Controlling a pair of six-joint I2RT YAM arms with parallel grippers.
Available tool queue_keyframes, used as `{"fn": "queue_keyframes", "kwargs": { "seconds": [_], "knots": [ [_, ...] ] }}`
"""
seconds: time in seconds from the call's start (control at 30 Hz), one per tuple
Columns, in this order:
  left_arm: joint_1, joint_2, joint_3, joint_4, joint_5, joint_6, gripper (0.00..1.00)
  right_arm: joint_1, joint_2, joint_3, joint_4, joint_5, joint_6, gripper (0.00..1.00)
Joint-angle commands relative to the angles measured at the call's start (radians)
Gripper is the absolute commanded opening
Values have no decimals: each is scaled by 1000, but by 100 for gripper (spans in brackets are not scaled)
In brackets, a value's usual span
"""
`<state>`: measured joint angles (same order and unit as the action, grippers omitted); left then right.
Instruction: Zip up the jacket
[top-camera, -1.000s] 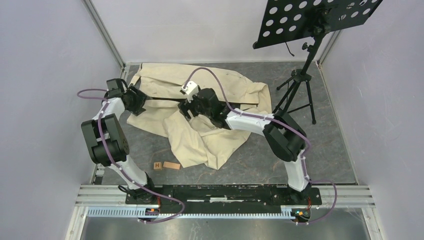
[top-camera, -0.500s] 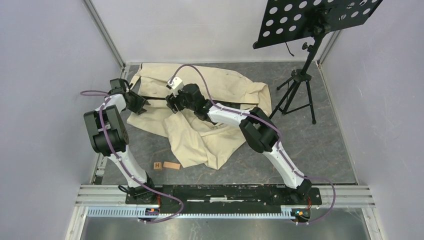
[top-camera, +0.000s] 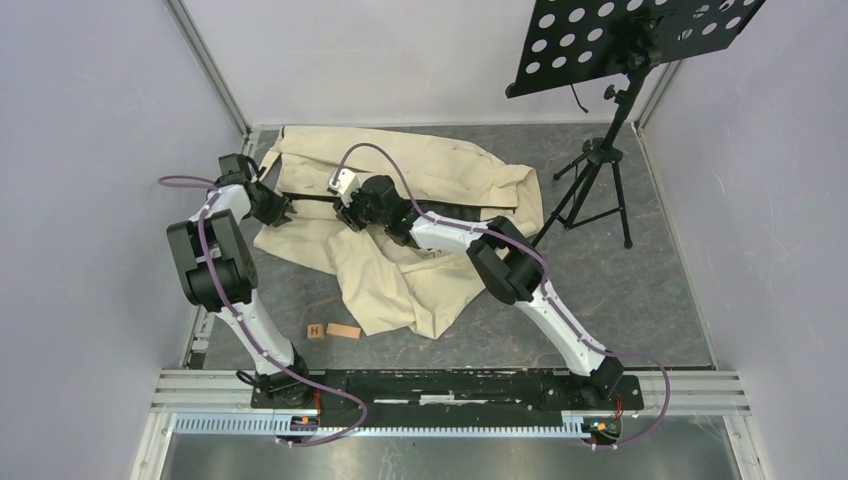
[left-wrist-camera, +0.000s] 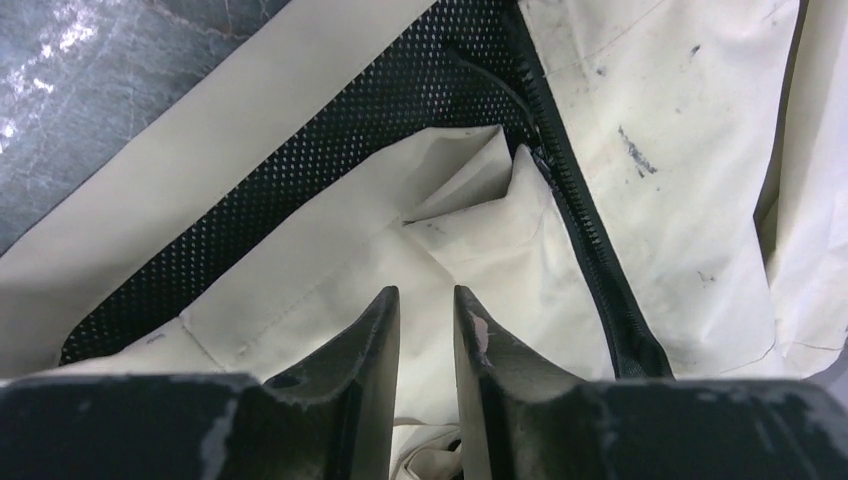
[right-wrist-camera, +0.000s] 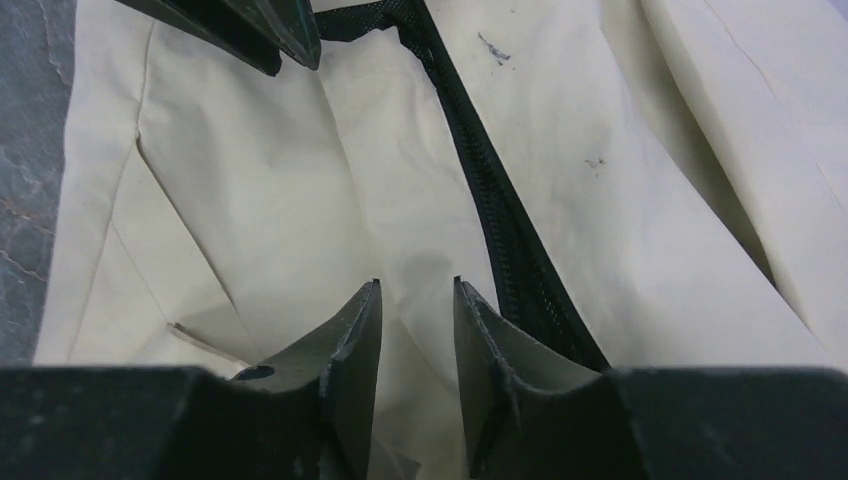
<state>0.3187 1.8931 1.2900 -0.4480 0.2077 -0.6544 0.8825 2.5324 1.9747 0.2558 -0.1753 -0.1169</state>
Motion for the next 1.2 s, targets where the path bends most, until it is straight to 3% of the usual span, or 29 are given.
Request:
{"fn": "queue_keyframes", "kwargs": {
  "seconds": [0.0, 0.07, 0.17, 0.33, 0.47, 0.6, 0.77, 0.83, 1.17],
  "knots": [
    [6, -107, -35, -6, 0, 15, 37, 1, 43, 73, 25, -23, -52, 27],
    [18, -181, -92, -2, 29, -5, 48, 6, 34, 66, 30, -60, -61, 13],
    [58, -290, -206, 42, 114, -52, 51, 37, -34, -12, 58, -88, -127, 0],
    [120, -408, -317, 75, 175, -84, 59, 78, -165, -154, 86, -78, -110, 0],
    [166, -401, -336, 113, 243, -97, 63, 85, -289, -327, 201, -84, 9, 0],
    [170, -373, -304, 149, 267, -92, 71, 82, -343, -391, 235, -95, 80, 0],
    [136, -289, -192, 189, 218, -42, 80, 54, -352, -360, 134, 52, 89, 47],
    [110, -218, -132, 176, 167, -14, 79, 42, -351, -348, 105, 68, 94, 56],
    [-5, 83, 182, 63, 45, 110, 66, -18, -360, -377, 88, 55, 115, 61]
  ]
}}
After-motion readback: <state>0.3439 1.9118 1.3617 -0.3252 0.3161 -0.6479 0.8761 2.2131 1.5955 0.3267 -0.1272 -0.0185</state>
